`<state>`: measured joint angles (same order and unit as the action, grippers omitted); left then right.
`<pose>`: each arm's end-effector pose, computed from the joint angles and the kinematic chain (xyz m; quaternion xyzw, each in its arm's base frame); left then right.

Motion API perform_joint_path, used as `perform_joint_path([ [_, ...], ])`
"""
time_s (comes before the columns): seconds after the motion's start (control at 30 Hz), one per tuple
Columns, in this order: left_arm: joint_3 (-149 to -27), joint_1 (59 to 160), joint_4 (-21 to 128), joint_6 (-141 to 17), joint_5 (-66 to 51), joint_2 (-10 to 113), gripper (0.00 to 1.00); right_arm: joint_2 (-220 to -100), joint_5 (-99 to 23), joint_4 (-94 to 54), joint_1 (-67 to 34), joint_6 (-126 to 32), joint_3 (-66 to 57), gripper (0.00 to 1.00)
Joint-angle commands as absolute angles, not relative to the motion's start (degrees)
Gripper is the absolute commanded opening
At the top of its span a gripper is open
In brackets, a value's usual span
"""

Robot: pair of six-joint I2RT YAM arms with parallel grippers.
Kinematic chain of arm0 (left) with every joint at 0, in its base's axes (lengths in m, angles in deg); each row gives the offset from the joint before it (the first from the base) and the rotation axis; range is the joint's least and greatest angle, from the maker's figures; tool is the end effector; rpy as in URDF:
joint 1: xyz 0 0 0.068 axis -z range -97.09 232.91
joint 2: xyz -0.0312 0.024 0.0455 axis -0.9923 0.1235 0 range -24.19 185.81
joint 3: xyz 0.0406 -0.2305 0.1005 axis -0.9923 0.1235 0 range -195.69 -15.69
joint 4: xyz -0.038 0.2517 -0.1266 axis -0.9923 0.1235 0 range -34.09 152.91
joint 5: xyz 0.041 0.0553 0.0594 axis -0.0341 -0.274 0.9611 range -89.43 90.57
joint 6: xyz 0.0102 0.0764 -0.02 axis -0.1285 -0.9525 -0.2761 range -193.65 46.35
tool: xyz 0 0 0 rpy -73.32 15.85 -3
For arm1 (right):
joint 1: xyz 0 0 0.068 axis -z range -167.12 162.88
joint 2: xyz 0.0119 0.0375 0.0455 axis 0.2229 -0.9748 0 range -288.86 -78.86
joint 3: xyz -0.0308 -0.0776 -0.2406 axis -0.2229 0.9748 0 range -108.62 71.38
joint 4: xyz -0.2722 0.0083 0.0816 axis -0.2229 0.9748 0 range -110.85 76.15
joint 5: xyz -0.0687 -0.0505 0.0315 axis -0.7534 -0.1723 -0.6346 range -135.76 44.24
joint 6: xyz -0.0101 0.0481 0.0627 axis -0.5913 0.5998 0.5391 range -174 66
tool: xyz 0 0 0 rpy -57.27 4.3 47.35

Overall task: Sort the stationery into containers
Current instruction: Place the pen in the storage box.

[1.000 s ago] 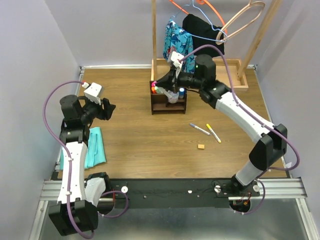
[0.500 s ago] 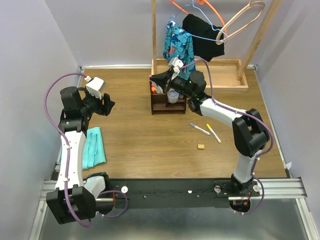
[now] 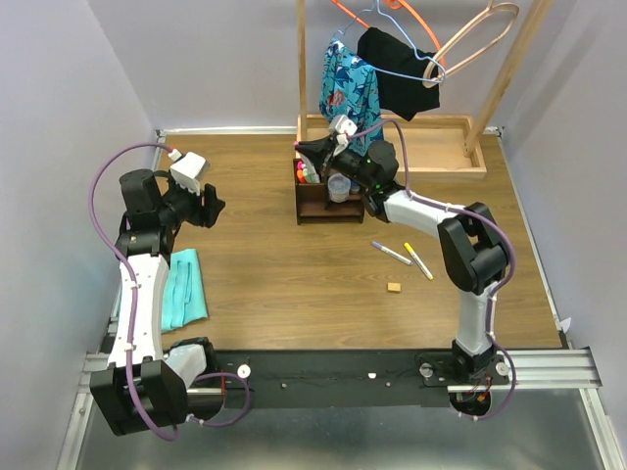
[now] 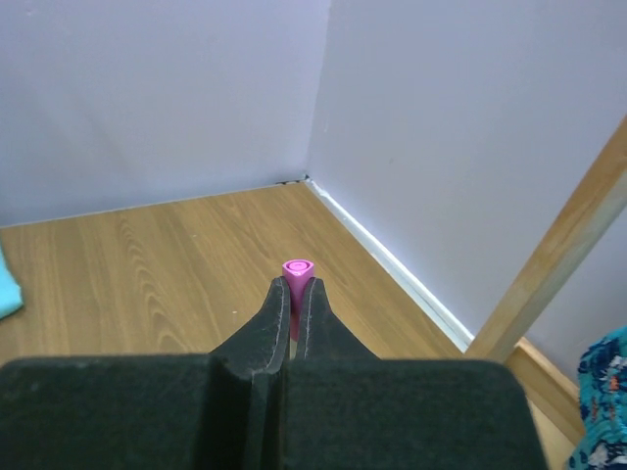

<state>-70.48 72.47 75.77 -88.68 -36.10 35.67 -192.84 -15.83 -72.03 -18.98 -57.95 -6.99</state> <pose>0.2899 0.0119 0.3072 0.2011 0.7928 -0.1462 0.5564 0.4083 0.2940 0.2654 -0.3753 0.4928 0.3371 0.7090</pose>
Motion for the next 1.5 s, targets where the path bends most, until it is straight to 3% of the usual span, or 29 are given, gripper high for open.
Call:
perform_joint_path([
  [0.0, -69.31, 71.92, 76.74, -89.56, -35.03, 34.7, 0.67, -194.96, -18.51, -73.41, -17.97, -60.94, -10.36, 0.01],
  [0.57, -67.9, 71.66, 76.65, -89.47, -35.03, 34.44, 0.67, -199.62, -22.47, -76.57, -17.18, -56.64, -5.88, 0.0],
  [0.97, -65.7, 71.22, 76.92, -89.12, -35.2, 30.13, 0.67, -193.04, -24.41, -75.08, -17.27, -60.41, 3.52, 0.01],
  [1.03, -65.88, 71.04, 76.83, -88.94, -35.2, 29.69, 0.67, -191.28, -24.32, -74.2, -17.18, -60.86, 4.23, 0.07],
  [1.07, -65.88, 70.87, 76.57, -88.86, -35.29, 29.6, 0.67, -190.67, -24.41, -73.68, -17.18, -61.38, 4.49, 0.19],
  [1.17, -65.44, 70.87, 75.34, -87.98, -35.73, 29.08, 0.67, -187.15, -24.93, -70.6, -17.27, -62.52, 4.32, 0.37],
  [1.47, -62.63, 70.78, 66.48, -84.46, -37.93, 29.6, 0.67, -171.08, -26.87, -46.1, -17.27, -73.58, 6.16, 0.54],
])
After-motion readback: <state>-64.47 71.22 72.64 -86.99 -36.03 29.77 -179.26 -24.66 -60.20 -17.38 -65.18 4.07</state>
